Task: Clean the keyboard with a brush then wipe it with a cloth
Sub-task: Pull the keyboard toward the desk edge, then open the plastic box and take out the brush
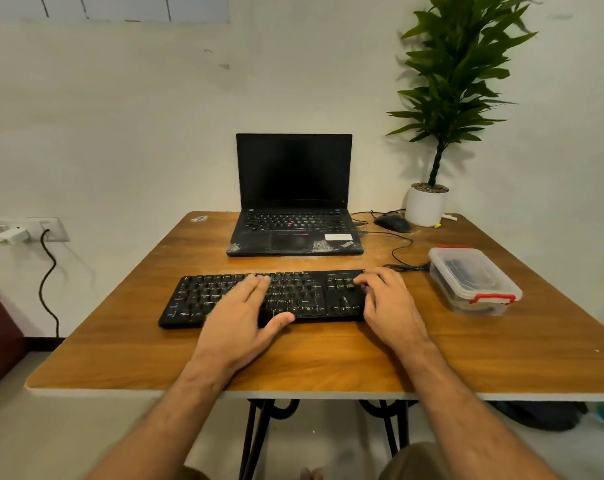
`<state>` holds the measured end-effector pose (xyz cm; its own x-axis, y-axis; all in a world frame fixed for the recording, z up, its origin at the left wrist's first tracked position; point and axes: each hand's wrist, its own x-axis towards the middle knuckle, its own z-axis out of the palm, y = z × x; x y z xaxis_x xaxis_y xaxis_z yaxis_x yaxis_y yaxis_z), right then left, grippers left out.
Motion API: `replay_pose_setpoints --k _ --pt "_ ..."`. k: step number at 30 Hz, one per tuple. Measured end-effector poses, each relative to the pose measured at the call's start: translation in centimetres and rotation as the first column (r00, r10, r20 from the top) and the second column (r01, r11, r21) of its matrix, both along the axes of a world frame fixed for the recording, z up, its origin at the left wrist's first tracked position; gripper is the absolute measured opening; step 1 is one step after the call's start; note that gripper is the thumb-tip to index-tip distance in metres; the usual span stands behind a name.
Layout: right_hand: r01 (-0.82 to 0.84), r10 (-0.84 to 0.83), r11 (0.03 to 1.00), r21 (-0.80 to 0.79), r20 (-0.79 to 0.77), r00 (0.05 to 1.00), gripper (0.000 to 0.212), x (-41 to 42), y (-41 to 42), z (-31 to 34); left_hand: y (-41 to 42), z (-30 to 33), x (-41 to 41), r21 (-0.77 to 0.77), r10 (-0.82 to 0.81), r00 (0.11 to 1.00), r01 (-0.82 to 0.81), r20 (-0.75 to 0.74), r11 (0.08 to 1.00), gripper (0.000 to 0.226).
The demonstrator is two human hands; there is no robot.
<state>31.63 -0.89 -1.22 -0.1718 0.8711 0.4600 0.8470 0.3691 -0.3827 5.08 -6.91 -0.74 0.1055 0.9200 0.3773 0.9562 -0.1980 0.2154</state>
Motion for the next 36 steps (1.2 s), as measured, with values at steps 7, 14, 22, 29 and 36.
replay_pose_setpoints --k 7,14,22,29,36 --pt "0.187 -0.186 0.981 0.045 -0.033 0.982 0.043 6.6 2.1 4.2 6.0 2.0 12.7 0.036 -0.229 0.969 0.226 0.098 0.973 0.04" --pt "0.365 -0.367 0.93 -0.039 -0.052 0.929 0.04 15.0 2.5 3.5 12.1 3.8 23.7 -0.039 -0.289 0.908 0.315 0.304 0.948 0.036" --pt "0.246 -0.234 0.961 0.122 -0.106 0.966 0.04 17.7 2.2 -0.5 16.5 2.9 29.5 -0.188 -0.28 0.887 0.365 0.366 0.912 0.054" --pt "0.193 -0.162 0.977 0.092 -0.269 0.949 0.043 18.4 2.4 -1.6 18.1 2.0 31.0 -0.269 -0.257 0.922 0.337 0.291 0.902 0.067" --pt "0.118 -0.127 0.992 -0.049 -0.278 0.952 0.063 19.0 1.6 -1.7 18.8 1.9 31.1 -0.318 -0.241 0.928 0.328 0.285 0.89 0.069"
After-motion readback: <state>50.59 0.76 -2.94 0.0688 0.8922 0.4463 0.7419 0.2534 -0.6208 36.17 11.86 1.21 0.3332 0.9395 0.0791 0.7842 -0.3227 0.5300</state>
